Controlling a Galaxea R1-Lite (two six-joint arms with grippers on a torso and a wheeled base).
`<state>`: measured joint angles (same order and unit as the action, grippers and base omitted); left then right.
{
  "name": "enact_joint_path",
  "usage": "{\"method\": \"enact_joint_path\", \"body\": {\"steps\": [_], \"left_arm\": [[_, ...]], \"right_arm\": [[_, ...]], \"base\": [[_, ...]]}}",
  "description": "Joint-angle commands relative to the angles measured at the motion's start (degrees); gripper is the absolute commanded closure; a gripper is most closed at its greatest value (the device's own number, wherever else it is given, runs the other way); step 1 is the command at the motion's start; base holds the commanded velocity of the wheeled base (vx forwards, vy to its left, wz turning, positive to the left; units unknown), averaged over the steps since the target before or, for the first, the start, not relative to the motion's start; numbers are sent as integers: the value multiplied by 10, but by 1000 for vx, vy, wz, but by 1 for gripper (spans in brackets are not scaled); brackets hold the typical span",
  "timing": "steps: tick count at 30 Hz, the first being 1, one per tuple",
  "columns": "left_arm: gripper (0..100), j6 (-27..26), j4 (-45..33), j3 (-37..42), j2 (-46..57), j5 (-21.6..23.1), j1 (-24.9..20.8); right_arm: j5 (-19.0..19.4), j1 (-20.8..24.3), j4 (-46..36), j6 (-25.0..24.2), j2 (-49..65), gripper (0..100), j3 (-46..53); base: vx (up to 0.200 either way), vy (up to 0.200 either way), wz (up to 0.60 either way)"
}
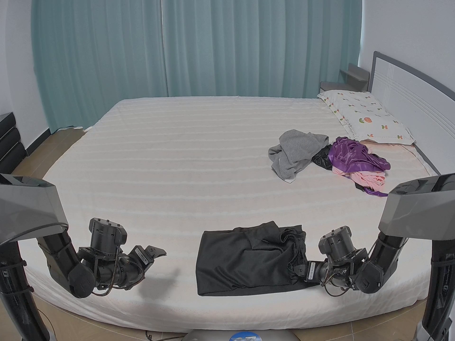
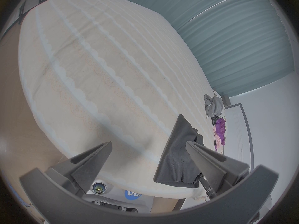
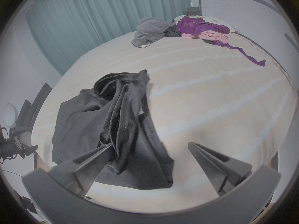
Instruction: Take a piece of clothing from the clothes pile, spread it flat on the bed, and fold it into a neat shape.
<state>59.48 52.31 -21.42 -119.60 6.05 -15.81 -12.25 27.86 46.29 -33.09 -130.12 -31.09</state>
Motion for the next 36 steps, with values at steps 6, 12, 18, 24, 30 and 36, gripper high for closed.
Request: {"method": "enact_joint_path", "body": {"steps": [6,12,18,24,30,36], "left_arm": [[0,0,0,2,-1,-1,0],[0,0,1,4,-1,-1,0],[0,-15,0,6,-2,-1,0],[0,-16,1,6,-3,-1,-1],[0,-16,1,6,-3,-1,-1],[0,-16,1,6,-3,-1,-3]], "right_arm": [[-6,-33,-1,23,52,0,59],[7,-71,0,53,109,0,82],[96,-61,2,26,128,0,75],[117,-56,33,0,65,0,42],[152,-59,55,8,10,0,35],[145,-61,57,20,10,100,44]], "base": [[0,0,0],[0,0,0],[0,0,0],[0,0,0],[0,0,0],[0,0,0]]}}
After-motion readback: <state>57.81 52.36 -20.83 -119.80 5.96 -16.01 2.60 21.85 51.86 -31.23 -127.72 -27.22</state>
